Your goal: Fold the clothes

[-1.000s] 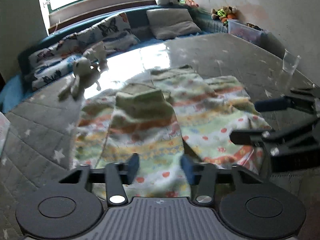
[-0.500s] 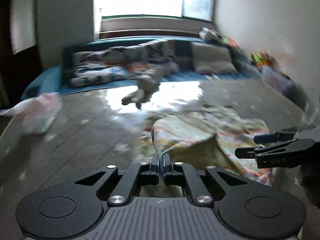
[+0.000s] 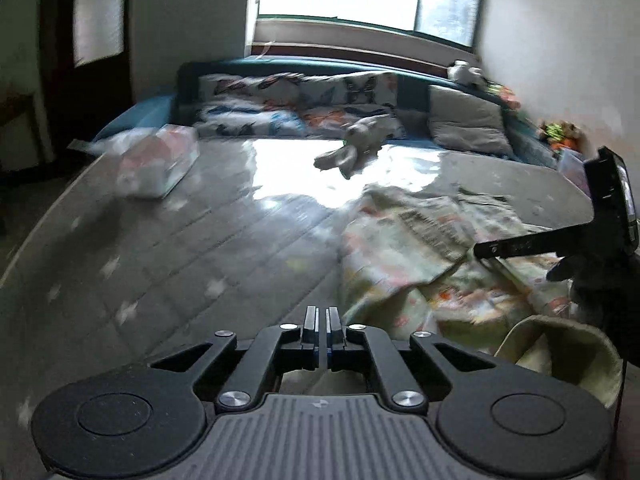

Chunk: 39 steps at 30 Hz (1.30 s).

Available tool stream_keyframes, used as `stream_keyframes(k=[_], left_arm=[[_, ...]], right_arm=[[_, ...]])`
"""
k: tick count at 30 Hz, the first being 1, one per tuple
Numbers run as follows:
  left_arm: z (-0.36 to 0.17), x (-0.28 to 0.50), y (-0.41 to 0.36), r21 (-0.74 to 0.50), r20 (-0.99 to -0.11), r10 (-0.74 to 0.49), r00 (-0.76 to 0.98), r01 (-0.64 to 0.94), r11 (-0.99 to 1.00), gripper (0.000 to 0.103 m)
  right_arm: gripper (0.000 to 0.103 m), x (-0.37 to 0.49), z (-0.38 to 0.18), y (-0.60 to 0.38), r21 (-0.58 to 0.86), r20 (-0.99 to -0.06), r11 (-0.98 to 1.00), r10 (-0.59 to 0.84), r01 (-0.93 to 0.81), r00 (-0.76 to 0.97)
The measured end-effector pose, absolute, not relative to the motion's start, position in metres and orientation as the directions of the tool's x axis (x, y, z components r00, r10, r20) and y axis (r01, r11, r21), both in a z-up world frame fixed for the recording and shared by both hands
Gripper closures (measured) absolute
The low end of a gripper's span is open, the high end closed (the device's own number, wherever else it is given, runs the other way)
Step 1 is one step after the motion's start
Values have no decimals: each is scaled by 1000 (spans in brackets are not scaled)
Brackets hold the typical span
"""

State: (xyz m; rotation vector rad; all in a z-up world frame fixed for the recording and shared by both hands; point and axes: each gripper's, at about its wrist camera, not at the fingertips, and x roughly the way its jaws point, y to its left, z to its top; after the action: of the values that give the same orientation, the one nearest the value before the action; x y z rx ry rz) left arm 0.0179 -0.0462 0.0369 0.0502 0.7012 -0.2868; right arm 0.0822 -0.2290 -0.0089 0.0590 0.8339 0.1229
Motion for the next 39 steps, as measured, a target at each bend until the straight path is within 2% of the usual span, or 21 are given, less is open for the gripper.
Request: stream_keyframes(k=[1, 2, 3, 8, 13, 20, 28, 31, 32, 33, 34, 39], left_arm=[[38, 22, -55, -36, -638, -256, 726, 304, 952, 84], [39, 26, -63, -24, -634, -268, 725, 329, 944, 72], [38, 31, -74, -7, -632, -285, 721, 362, 932, 67], [27, 63, -120, 8, -663, -367, 652, 496, 868, 67], [7, 92, -162, 79, -709, -354, 610, 568, 819, 67], [-16, 119, -184, 65, -748, -355, 561, 594, 802, 67], [-21, 132, -191, 45, -730, -396, 556, 618, 785, 66], [-21, 135, -188, 30, -724, -415, 551, 626, 779, 74], [-21, 136, -187, 23, -722, -422, 549, 628, 778, 81], [-20, 136, -185, 16, -718, -425, 551, 624, 781, 87], [-19, 136, -183, 11, -715, -424, 556, 616, 788, 90], [-8, 136, -163, -63, -680, -442, 585, 554, 830, 93]], right_arm=[[82, 80, -8, -231, 112, -730, 990, 143, -89, 668], [87, 77, -6, -232, 114, -727, 989, 145, -90, 671], [96, 75, -4, -233, 112, -724, 990, 143, -90, 674], [98, 70, 6, -239, 89, -718, 993, 120, -80, 686], [97, 82, 5, -247, 72, -726, 995, 102, -72, 681], [91, 106, -5, -249, 94, -729, 993, 121, -78, 673], [90, 145, -11, -244, 87, -726, 994, 103, -58, 680], [91, 155, -14, -243, 76, -724, 996, 93, -54, 683], [92, 155, -15, -243, 75, -722, 996, 90, -52, 686], [98, 155, -15, -245, 76, -720, 996, 88, -48, 689], [99, 152, -14, -247, 74, -715, 996, 83, -42, 694], [101, 128, 1, -264, 83, -680, 997, 64, -11, 731]])
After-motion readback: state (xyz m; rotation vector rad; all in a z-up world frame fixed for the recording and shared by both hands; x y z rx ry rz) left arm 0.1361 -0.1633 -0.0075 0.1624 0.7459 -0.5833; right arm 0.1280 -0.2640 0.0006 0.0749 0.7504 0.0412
